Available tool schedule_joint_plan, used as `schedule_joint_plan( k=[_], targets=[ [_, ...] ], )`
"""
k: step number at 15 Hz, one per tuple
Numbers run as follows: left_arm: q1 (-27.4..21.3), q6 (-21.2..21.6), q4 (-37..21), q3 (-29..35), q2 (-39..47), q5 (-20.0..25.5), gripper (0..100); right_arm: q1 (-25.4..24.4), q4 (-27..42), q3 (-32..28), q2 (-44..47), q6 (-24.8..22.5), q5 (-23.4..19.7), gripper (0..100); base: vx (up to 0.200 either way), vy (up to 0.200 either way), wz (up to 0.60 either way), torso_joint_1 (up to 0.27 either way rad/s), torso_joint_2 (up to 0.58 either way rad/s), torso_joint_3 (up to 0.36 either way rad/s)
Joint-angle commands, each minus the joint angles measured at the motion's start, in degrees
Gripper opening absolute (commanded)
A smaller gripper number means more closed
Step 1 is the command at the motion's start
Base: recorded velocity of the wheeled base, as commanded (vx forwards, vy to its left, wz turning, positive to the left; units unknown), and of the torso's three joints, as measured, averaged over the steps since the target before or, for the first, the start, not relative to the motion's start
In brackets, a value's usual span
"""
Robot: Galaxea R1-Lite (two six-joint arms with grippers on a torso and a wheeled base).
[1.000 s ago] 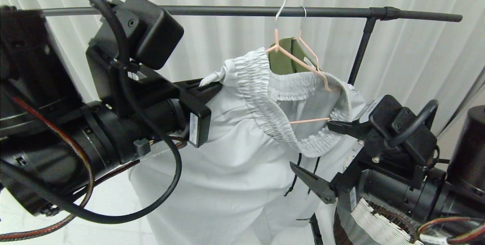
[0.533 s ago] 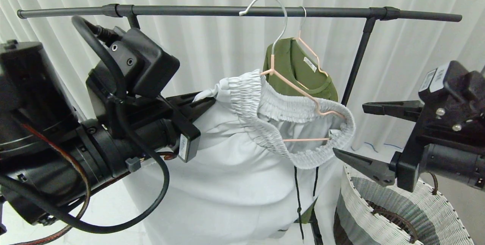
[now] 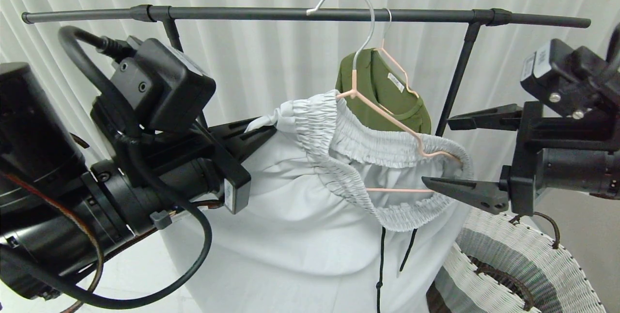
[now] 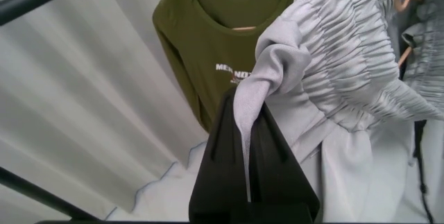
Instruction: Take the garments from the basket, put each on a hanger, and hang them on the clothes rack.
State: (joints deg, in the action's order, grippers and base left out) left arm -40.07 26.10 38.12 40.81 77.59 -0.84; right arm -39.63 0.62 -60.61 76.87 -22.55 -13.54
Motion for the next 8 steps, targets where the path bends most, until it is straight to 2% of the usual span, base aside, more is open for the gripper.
schedule_joint_plan(
  k=[1,4,8],
  targets=[
    [-0.01,0.00,0.46,-0.21,0.01,0.05,0,0.08,3.95,-7.06,6.09,-1.53,-2.45,100,0.000,0.000,0.00,0.000,0.00,0.000],
    [-0.01,1.76,1.61,-0.21,0.10,1.63,0,0.08,9.66,-13.22,10.23,-2.23,-5.79,100,0.000,0.000,0.00,0.000,0.00,0.000],
    [-0.10,3.34,1.78,-0.12,0.10,2.86,0,0.08,10.45,-13.92,12.25,-2.41,-6.41,100,0.000,0.000,0.00,0.000,0.00,0.000]
  ],
)
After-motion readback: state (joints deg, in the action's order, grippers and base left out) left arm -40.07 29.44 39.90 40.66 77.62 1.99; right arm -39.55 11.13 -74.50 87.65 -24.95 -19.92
